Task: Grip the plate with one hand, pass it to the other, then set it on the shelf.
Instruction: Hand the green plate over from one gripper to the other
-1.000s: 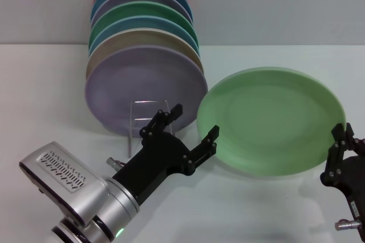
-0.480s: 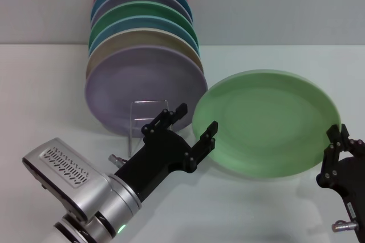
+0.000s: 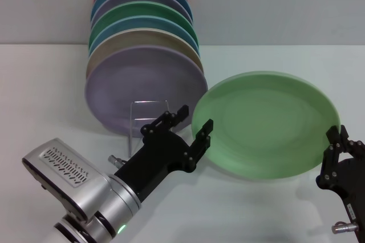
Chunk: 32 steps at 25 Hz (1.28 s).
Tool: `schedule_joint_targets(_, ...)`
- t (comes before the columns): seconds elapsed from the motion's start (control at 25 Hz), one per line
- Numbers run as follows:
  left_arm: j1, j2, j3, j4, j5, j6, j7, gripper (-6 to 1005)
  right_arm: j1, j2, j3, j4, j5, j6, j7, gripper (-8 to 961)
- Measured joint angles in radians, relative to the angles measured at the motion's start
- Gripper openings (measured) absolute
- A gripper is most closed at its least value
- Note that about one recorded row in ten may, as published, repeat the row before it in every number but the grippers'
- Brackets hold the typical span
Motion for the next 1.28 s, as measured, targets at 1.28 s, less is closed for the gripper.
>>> schedule_joint_targets(1.28, 0.014, 0.003, -0.004, 0.0, 0.0, 0.008, 0.007, 426, 0.004, 0.0, 0.0, -0.003, -0.014, 0.009, 0.0, 19)
